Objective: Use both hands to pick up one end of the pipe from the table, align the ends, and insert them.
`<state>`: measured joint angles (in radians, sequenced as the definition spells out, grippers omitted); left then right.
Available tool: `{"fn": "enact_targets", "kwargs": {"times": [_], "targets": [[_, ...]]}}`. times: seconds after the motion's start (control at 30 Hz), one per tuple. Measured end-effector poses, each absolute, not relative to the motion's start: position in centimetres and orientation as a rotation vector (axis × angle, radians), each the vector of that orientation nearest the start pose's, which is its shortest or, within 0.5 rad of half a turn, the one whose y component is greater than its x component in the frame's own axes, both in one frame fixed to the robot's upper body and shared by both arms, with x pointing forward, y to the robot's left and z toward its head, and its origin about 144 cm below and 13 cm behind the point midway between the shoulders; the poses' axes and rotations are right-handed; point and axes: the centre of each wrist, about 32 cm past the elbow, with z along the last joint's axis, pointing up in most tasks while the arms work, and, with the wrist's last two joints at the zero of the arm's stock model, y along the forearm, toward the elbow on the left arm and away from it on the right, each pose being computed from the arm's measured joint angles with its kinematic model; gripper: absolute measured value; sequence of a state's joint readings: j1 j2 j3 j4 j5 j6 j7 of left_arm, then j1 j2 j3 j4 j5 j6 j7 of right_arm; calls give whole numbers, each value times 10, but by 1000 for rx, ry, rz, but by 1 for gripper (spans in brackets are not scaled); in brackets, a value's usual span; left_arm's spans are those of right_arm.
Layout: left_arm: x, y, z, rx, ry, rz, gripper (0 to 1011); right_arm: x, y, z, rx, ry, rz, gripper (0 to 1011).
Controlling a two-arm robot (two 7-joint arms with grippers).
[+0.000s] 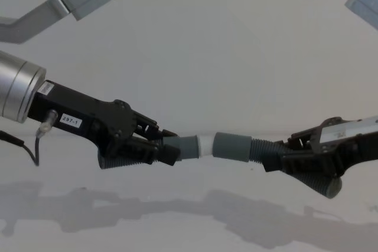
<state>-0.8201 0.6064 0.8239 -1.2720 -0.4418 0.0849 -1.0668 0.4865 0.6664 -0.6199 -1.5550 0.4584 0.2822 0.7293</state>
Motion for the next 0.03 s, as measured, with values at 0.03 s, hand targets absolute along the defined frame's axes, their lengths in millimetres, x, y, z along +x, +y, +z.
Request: {"fn": "enact_targets", "kwargs": {"times": [0.03], "targets": [[607, 264, 1287, 457, -175, 111, 351, 534, -266, 1248, -410, -24, -429, 274]]}}
